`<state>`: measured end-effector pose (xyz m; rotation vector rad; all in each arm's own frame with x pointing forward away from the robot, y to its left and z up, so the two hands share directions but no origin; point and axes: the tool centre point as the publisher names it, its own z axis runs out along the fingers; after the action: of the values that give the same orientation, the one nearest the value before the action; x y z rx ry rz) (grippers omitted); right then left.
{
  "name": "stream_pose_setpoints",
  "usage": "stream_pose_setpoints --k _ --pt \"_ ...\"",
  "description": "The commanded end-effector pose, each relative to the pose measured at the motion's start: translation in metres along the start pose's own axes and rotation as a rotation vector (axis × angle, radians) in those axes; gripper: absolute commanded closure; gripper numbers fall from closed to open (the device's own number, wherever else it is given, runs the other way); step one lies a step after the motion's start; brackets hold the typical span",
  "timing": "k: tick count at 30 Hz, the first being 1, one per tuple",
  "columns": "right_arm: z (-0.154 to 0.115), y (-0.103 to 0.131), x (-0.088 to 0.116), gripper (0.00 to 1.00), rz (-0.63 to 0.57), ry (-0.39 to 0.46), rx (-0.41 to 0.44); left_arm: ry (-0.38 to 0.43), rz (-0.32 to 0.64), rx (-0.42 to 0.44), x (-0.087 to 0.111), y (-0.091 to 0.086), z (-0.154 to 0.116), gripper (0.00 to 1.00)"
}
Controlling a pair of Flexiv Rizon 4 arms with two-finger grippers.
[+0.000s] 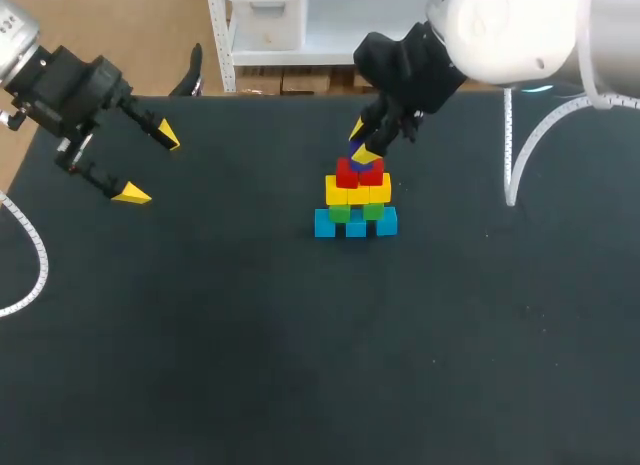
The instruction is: Place the blue cubes, place green cubes on the blue cubes, place the yellow cubes on the green cubes, then place the red cubes on the yellow cubes, and place purple cube on the red cubes.
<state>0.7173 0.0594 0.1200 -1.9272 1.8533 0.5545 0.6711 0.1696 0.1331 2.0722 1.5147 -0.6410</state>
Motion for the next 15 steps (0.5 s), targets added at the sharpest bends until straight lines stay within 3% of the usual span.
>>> stream_pose_setpoints --k 1,15 --pt "0.0001 -0.0022 0.0004 0.71 -0.002 -0.005 -0.005 -0.001 0.003 -0.001 0.0010 -0.0002 -0.0002 0.00" --pt "-0.0010 -0.0030 0.0011 0.52 -0.006 -0.012 -0.005 -0.001 0.003 -0.001 0.0010 -0.0002 -0.0002 0.00"
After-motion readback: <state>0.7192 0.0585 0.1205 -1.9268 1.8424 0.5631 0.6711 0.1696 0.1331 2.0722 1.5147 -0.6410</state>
